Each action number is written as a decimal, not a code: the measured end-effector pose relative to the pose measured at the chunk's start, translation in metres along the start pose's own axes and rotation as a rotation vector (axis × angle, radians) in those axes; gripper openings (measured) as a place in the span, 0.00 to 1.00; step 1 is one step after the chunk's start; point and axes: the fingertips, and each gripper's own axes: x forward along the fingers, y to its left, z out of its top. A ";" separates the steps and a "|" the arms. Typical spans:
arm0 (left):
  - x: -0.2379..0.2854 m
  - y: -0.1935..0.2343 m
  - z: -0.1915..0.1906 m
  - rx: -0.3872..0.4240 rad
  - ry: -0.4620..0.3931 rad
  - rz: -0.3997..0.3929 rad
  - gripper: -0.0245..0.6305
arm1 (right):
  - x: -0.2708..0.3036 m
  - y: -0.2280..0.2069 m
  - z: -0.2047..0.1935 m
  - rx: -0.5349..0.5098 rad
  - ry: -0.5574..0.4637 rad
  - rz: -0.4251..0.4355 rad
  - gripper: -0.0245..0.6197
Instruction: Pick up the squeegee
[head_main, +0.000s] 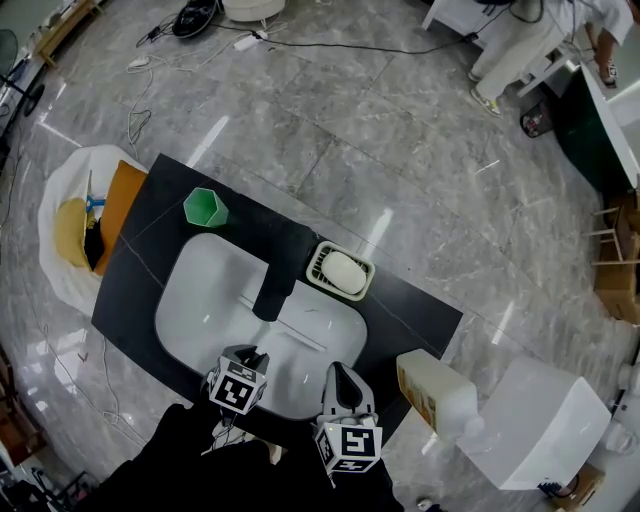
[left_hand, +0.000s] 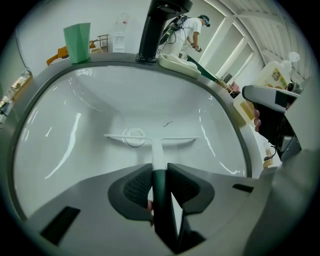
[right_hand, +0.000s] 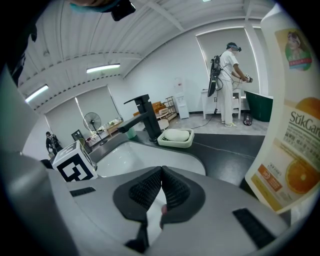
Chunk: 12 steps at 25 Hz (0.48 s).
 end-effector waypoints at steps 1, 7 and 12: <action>0.000 0.000 -0.001 -0.004 -0.004 0.003 0.20 | -0.001 0.000 0.000 -0.001 -0.001 0.000 0.06; -0.010 0.001 0.006 -0.014 -0.040 0.017 0.20 | -0.011 -0.001 0.006 -0.008 -0.017 -0.003 0.06; -0.030 0.001 0.003 -0.011 -0.089 0.021 0.20 | -0.027 0.017 0.006 -0.020 -0.035 0.000 0.06</action>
